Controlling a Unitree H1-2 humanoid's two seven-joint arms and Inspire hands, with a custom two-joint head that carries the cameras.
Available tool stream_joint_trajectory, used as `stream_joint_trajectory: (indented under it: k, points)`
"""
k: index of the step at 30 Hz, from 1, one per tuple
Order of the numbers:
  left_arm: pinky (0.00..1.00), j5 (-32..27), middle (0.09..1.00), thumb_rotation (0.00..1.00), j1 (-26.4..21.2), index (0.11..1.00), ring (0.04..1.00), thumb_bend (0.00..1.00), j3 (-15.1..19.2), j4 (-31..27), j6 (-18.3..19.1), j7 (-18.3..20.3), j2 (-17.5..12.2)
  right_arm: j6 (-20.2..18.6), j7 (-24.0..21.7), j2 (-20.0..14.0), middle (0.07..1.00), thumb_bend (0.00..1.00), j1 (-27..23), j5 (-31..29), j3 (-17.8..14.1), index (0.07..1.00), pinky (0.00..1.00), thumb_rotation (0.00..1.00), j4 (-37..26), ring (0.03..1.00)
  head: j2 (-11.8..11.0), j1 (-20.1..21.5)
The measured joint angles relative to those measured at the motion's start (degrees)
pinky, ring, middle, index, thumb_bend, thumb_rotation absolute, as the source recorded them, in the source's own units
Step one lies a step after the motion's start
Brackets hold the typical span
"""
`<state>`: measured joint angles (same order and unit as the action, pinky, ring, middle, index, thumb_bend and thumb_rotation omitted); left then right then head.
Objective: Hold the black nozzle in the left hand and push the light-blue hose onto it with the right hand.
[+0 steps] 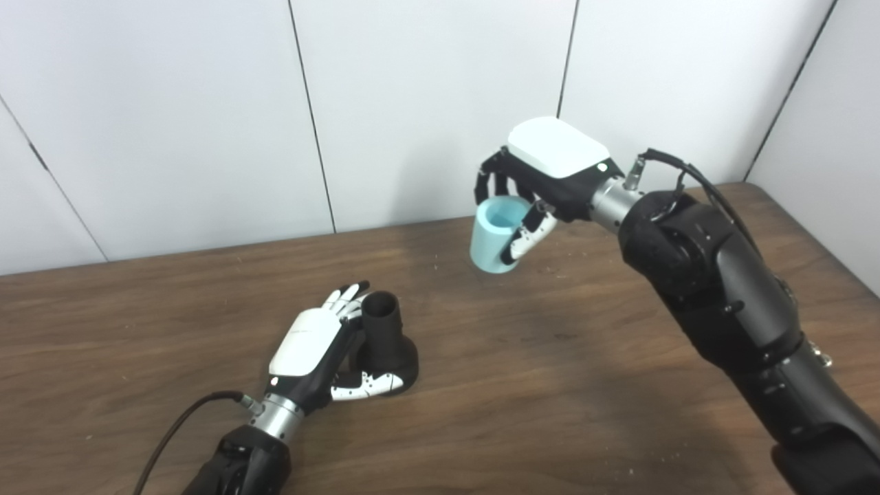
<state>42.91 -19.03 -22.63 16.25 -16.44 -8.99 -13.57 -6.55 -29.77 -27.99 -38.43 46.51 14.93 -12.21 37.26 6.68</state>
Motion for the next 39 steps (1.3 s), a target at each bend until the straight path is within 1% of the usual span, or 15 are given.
stream_joint_trajectory:
  k: [5, 6, 8, 16, 18, 20, 22, 25, 26, 27, 29, 31, 33, 36, 39]
  points:
    - [1.0, 0.5, 0.87, 0.58, 0.0, 0.553, 0.972, 0.53, 0.0, 0.0, 0.4, -0.2, 0.0, 0.4, -0.5, 0.2, 0.471, 0.53, 0.0, -0.6, 0.0, 0.483, 0.15, 0.0, 0.0, 0.243, 0.1, -0.1]
    - [1.0, 0.5, 0.87, 0.58, 0.0, 0.552, 0.972, 0.53, 0.0, -0.1, 0.5, -0.3, 0.0, 0.5, -0.5, 0.2, 0.426, 0.52, 0.0, -0.8, 0.0, 0.501, 0.16, 0.0, 0.0, 0.252, 0.2, -0.2]
    - [1.0, 0.5, 0.87, 0.58, 0.0, 0.552, 0.972, 0.53, 0.0, -0.1, 0.6, -0.3, 0.0, 0.9, -0.5, 0.3, 0.404, 0.52, 0.0, -1.3, 0.0, 0.512, 0.17, 0.0, 0.0, 0.263, 0.2, -0.2]
    - [1.0, 0.4, 0.87, 0.58, 0.0, 0.553, 0.971, 0.53, 0.0, -0.1, 0.7, -0.3, 0.0, 2.0, -0.9, 0.8, 0.403, 0.52, 0.6, -2.1, 0.0, 0.517, 0.21, 0.0, 0.0, 0.292, 0.4, -0.2]
    - [1.0, 0.4, 0.87, 0.58, 0.0, 0.553, 0.972, 0.53, 0.0, -0.1, 0.7, -0.3, 0.0, 1.7, -1.8, 1.0, 0.403, 0.52, 0.6, -2.1, 0.1, 0.517, 0.21, 0.0, -0.4, 0.29, 0.4, -0.2]
    - [1.0, 0.4, 0.87, 0.58, 0.0, 0.553, 0.972, 0.53, 0.0, -0.1, 0.7, -0.3, 0.0, 1.2, -3.0, 1.2, 0.396, 0.52, 0.6, -2.1, 0.1, 0.514, 0.18, 0.0, -1.9, 0.263, 0.5, -0.4]
    - [1.0, 0.4, 0.87, 0.59, 0.0, 0.552, 0.972, 0.53, 0.0, -0.1, 0.7, -0.3, 0.0, 0.6, -3.8, 1.9, 0.455, 0.53, 0.6, -2.3, 0.2, 0.489, 0.15, 0.0, -3.3, 0.232, 0.5, -0.5]
    - [1.0, 0.4, 0.87, 0.59, 0.0, 0.546, 0.972, 0.53, -0.1, -0.1, 0.7, -0.3, 0.0, 0.1, -4.7, 3.4, 0.469, 0.53, 0.5, -2.9, 0.3, 0.483, 0.12, 0.0, -4.2, 0.207, 0.5, -0.8]
    - [1.0, 0.4, 0.87, 0.58, 0.0, 0.545, 0.973, 0.53, -0.2, -0.1, 0.7, -0.2, 0.1, 0.1, -5.1, 3.8, 0.436, 0.53, 0.5, -3.3, 0.4, 0.499, 0.14, 0.0, -4.3, 0.239, 0.6, -1.0]
    - [1.0, 0.4, 0.87, 0.58, 0.0, 0.546, 0.973, 0.53, -0.2, -0.1, 0.8, -0.2, 0.1, 0.0, -5.7, 4.1, 0.432, 0.52, 0.5, -3.8, 0.4, 0.51, 0.19, 0.0, -4.4, 0.289, 0.6, -1.0]
    - [1.0, 0.4, 0.871, 0.58, 0.0, 0.548, 0.973, 0.53, -0.3, -0.1, 0.9, -0.2, 0.1, -0.7, -6.5, 4.8, 0.439, 0.52, 0.3, -4.7, 0.3, 0.515, 0.27, 0.0, -5.1, 0.358, 0.7, -1.3]
    - [1.0, 0.4, 0.871, 0.57, 0.0, 0.549, 0.973, 0.52, -0.4, -0.1, 1.0, -0.2, 0.1, -2.0, -7.5, 5.6, 0.45, 0.52, 0.0, -5.7, 0.3, 0.513, 0.32, 0.0, -5.7, 0.398, 0.7, -1.4]
    - [1.0, 0.5, 0.871, 0.57, -0.1, 0.548, 0.974, 0.53, -0.5, -0.1, 1.2, -0.2, 0.1, -2.8, -8.2, 5.9, 0.453, 0.53, -0.4, -6.4, 0.3, 0.513, 0.34, 0.0, -6.0, 0.409, 0.8, -1.6]
    - [1.0, 0.5, 0.872, 0.59, -0.1, 0.545, 0.973, 0.53, -0.7, -0.1, 1.4, -0.2, 0.1, -4.5, -8.6, 6.8, 0.44, 0.52, -0.4, -6.9, 0.3, 0.52, 0.32, 0.0, -6.7, 0.385, 0.8, -1.6]
    - [1.0, 0.9, 0.874, 0.6, -0.1, 0.545, 0.972, 0.54, -0.9, -0.1, 1.5, -0.2, 0.1, -4.9, -8.7, 7.3, 0.432, 0.52, -0.4, -7.2, 0.4, 0.523, 0.3, 0.0, -7.3, 0.37, 0.9, -1.8]
